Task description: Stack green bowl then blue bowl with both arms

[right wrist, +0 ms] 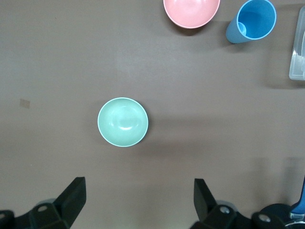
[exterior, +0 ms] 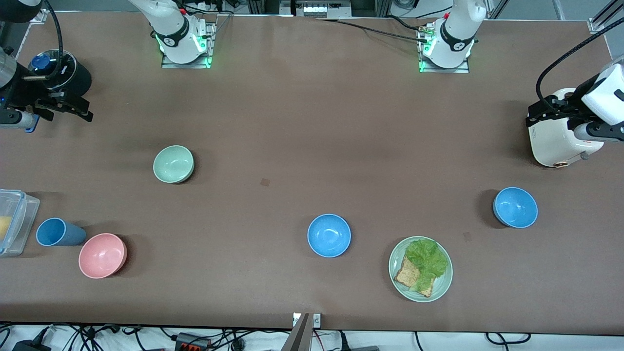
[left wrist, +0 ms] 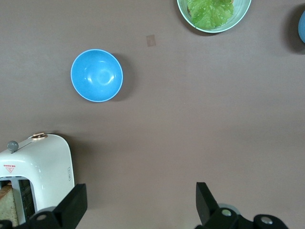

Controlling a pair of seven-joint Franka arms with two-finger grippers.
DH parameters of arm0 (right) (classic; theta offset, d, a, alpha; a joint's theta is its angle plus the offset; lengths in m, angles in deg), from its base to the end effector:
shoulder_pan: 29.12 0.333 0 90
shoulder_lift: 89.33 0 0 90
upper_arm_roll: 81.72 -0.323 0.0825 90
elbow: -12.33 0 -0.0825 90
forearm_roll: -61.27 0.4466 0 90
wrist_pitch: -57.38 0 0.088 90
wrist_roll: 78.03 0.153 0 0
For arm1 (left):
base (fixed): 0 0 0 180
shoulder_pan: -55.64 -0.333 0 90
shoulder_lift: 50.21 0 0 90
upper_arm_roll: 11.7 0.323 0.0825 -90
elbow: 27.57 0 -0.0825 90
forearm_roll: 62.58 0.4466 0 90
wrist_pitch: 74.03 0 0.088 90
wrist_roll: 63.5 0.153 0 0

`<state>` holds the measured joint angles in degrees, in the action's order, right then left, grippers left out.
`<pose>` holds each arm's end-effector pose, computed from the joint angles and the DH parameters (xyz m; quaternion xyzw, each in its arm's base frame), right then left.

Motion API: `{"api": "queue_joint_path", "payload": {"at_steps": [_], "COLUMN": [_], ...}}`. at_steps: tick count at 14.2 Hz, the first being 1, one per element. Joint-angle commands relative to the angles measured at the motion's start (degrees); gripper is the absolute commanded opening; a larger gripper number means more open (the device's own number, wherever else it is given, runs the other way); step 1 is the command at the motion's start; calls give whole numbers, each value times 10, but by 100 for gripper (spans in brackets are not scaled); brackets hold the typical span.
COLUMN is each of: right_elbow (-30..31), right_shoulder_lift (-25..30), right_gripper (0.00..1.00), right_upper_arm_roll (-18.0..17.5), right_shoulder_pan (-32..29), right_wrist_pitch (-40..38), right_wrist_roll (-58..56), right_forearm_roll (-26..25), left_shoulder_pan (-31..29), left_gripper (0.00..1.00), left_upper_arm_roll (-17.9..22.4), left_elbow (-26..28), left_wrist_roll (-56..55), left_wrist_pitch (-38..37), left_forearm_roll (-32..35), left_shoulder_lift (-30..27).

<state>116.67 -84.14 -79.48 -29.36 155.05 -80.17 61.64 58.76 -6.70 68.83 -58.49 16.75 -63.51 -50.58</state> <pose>0.5905 -0.0252 0.5173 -0.9999 0.0033 0.0127 0.0055 0.6066 0.0176 0.5313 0.9986 -0.0268 -0.0452 0.0111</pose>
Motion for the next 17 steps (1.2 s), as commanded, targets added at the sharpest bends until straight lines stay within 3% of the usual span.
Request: {"api": "queue_joint_path", "payload": {"at_steps": [1,11,17], "right_elbow": [8,7,4], "right_shoulder_lift": [7,-11,-193], "right_gripper": [100,100,100], "right_upper_arm_roll": [-4,-4,-3], "right_shoulder_pan": [2,2,17], "right_wrist_pitch": [5,9,73], "right_wrist_roll": [-5,-4,6], "right_forearm_roll": [-10,-11,-12], "left_shoulder_pan": [-3,-5,-14], "left_gripper": [100,100,100], "left_upper_arm_roll": [-2,1,4], "left_elbow": [10,4,6], "left_wrist_roll": [-3,3,-4], "left_wrist_pitch": [0,-15,-31], "left_forearm_roll": [-12,-11,-11], "left_shoulder_lift": [-10,3,13]}}
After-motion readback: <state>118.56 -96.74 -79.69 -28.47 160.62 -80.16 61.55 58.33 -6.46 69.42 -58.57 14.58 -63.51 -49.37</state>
